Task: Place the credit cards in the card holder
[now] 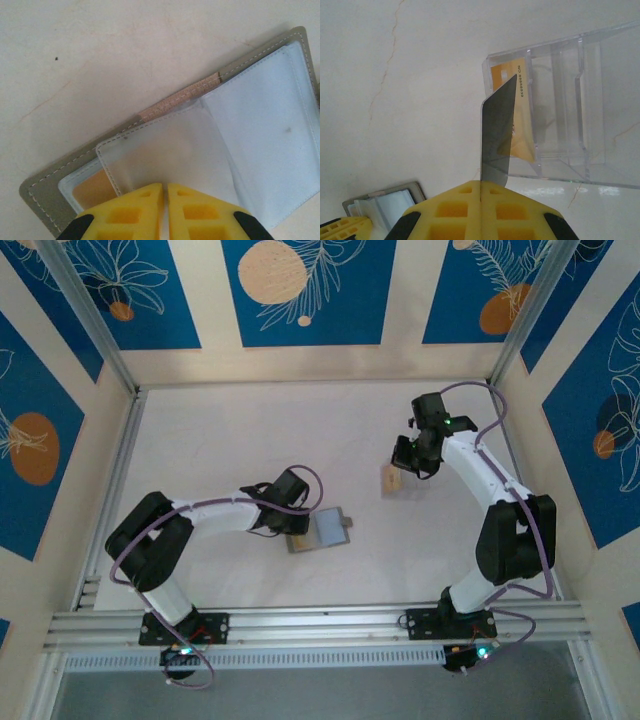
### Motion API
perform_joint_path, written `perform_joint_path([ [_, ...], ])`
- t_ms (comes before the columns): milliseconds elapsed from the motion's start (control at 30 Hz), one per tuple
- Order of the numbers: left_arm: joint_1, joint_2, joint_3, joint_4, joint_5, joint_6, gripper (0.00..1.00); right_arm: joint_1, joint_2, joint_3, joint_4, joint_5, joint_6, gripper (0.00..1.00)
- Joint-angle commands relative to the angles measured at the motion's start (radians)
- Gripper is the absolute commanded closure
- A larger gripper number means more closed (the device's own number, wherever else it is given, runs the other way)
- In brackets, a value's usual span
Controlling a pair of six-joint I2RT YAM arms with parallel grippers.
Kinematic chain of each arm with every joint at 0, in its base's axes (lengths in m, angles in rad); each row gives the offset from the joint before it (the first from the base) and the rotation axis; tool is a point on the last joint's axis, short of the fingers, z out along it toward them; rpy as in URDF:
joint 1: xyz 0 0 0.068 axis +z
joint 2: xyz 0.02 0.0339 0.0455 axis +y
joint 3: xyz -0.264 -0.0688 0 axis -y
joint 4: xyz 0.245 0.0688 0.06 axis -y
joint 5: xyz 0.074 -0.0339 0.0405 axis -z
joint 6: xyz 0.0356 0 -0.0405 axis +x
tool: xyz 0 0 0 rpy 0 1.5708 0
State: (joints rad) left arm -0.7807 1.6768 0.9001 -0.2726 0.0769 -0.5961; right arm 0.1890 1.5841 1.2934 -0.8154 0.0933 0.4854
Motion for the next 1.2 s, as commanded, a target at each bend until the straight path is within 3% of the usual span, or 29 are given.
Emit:
perform_joint_path([
  [0, -0.013, 0.05, -0.044, -0.105, 0.02, -0.003, 0.89, 0.016, 0.006, 0.012, -0.015, 0.0, -0.011, 1.0],
  [500, -0.013, 0.04, -0.036, -0.103, 0.026, -0.004, 0.89, 0.197, -0.035, 0.035, -0.022, -0.07, 0.033, 1.0],
  [800, -0.014, 0.033, -0.038, -0.093, 0.031, -0.003, 0.89, 0.361, -0.026, 0.004, 0.044, -0.14, 0.11, 1.0],
  [1167, -0.014, 0.023, -0.046, -0.081, 0.034, -0.001, 0.89, 0.485, 0.012, -0.125, 0.188, -0.219, 0.213, 1.0],
])
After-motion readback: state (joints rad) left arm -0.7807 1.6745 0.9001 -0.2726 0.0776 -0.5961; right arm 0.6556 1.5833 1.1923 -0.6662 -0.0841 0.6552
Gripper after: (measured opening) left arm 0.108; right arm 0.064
